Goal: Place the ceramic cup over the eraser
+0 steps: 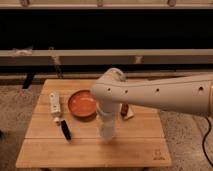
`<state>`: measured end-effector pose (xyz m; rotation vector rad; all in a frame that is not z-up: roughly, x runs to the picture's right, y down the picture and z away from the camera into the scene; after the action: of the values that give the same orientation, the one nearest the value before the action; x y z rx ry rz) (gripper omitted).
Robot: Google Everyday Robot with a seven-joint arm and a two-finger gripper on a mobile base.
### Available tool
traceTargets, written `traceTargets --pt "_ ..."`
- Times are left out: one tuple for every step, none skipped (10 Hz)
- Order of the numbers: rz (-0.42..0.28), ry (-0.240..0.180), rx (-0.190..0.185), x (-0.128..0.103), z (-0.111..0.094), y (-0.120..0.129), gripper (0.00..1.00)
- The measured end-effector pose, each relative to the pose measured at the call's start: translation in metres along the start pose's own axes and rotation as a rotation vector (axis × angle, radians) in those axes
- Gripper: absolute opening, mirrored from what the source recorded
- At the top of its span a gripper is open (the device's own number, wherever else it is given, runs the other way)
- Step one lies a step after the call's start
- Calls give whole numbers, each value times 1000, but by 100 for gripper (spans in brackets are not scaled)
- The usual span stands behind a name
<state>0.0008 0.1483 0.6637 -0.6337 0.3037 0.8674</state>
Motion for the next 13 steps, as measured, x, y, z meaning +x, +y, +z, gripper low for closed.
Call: traceTargets --pt "-29 -2 7 -7 -8 6 8" --pt "-63 -8 13 -17 -17 14 8" --pt "-89 -12 21 -22 -26 20 8" --pt "-107 -17 31 -27 -35 22 8" --pt "-130 -25 41 -35 -42 27 8" --pt "-153 -26 45 -42 -47 34 8" --pt "-175 -29 57 -47 -51 38 8" --pt "-195 -30 60 -52 -53 43 8" --pt "-220 -38 64 -59 -57 50 8" --pt "-245 -41 71 -65 -60 56 8" --pt "-275 -43 79 -71 -63 63 8" --pt "-298 -45 84 -77 -66 69 8" --pt "-322 -47 86 -81 -68 76 8"
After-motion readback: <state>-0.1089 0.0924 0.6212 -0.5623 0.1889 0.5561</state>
